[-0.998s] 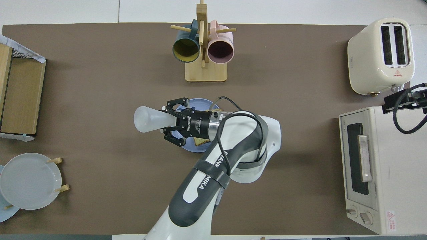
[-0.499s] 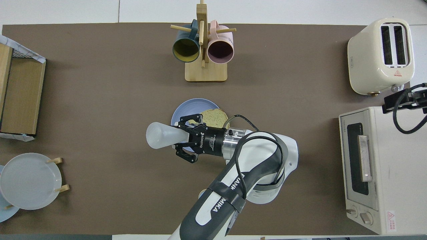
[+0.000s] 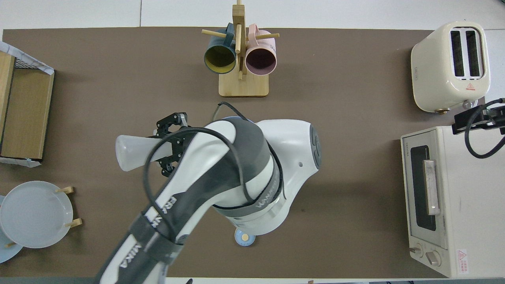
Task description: Put bread on plate and add seasoning
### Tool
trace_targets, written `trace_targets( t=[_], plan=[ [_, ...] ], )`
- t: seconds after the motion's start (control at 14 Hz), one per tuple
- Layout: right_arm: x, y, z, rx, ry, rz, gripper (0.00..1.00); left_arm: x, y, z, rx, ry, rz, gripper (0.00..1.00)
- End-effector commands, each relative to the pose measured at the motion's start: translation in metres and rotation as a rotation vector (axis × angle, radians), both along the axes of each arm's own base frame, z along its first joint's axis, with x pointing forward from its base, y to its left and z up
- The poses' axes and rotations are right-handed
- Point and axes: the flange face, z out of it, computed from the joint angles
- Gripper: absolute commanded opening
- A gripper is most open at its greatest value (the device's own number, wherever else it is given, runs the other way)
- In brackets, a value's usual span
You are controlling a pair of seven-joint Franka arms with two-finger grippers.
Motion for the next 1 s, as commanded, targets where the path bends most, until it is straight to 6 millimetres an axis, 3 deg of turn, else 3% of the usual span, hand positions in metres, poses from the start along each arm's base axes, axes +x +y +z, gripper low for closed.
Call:
trace_targets(
  t=[0.0, 0.29, 0.36, 0.64, 0.93],
  plan=[
    [-0.003, -0.002, 0.001, 0.001, -0.007, 0.017, 1.0, 0.001, 0.044, 0.035, -0.126, -0.002, 0.039, 0.0],
    [-0.004, -0.001, 0.002, 0.001, -0.009, 0.019, 1.0, 0.016, 0.114, 0.092, -0.376, -0.086, 0.176, 0.0],
    [-0.003, -0.002, 0.001, 0.001, -0.007, 0.017, 1.0, 0.019, 0.12, 0.097, -0.416, -0.107, 0.201, 0.0],
    [-0.003, -0.002, 0.001, 0.001, -0.007, 0.017, 1.0, 0.038, 0.145, 0.101, -0.564, -0.176, 0.31, 0.0],
    [-0.004, -0.001, 0.002, 0.001, -0.009, 0.019, 1.0, 0.064, 0.174, 0.089, -0.767, -0.251, 0.416, 0.0]
  ],
)
